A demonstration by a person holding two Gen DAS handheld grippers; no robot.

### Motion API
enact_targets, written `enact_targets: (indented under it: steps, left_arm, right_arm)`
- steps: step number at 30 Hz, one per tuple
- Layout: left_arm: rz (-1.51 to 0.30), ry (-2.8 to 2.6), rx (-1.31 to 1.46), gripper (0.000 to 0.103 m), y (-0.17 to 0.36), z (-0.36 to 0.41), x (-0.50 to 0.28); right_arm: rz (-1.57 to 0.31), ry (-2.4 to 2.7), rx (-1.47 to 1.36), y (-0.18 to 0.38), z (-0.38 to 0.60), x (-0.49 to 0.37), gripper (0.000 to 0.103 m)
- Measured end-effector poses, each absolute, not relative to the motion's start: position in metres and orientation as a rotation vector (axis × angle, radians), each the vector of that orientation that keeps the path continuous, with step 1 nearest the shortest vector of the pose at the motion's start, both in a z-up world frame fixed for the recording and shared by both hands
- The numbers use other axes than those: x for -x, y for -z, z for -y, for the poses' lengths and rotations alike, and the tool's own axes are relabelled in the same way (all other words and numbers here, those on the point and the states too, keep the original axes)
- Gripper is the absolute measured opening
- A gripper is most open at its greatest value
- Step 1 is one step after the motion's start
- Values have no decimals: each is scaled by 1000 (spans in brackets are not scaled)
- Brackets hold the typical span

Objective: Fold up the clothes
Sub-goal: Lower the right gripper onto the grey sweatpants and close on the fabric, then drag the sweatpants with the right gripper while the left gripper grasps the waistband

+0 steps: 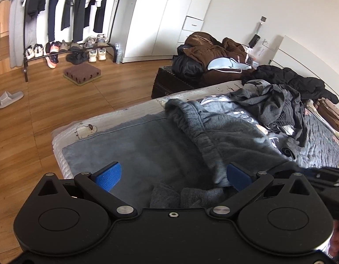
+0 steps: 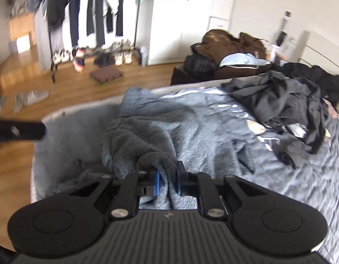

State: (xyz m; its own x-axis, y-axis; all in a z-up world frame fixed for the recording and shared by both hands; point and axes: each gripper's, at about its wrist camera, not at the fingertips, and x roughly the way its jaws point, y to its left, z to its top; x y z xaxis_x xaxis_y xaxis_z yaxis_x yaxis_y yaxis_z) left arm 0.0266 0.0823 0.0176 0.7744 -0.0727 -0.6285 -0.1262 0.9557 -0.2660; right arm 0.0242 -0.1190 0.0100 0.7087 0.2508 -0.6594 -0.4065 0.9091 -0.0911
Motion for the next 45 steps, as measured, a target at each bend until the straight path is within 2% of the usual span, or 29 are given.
enact_targets:
  steps: [9, 25, 29, 32, 34, 36, 37, 40, 42, 44, 45]
  left_arm:
    - [-628, 113, 273, 103, -27, -55, -14]
    - [-602, 391, 139, 103, -35, 30, 5]
    - [-614, 493, 81, 103, -30, 63, 10]
    - [-629, 572, 32, 103, -22, 91, 14]
    - [-630, 626, -23, 103, -16, 110, 20]
    - [-623, 683, -94, 103, -10, 127, 27]
    - [-614, 710, -135, 103, -6, 136, 32]
    - [-579, 788, -263, 103, 8, 158, 52]
    - [-554, 838, -340, 103, 17, 169, 67]
    - [-528, 887, -417, 103, 25, 180, 83]
    - [-517, 915, -445, 103, 30, 182, 90]
  right_arm:
    - [-635, -247, 29, -61, 212, 25, 13]
    - [-512, 161, -202, -101, 397, 129, 12]
    - [-580, 249, -134, -89, 421, 149, 12]
    - [-698, 274, -62, -54, 425, 156, 15]
    - [-764, 316, -8, -27, 425, 164, 21]
    - [-851, 346, 43, -2, 428, 168, 37]
    - [-886, 359, 62, 9, 429, 172, 39]
    - [-876, 359, 14, 13, 440, 198, 51]
    - [-836, 345, -10, 3, 443, 216, 65]
    - [-782, 330, 3, -10, 438, 230, 86]
    - [-749, 331, 14, -18, 434, 236, 90]
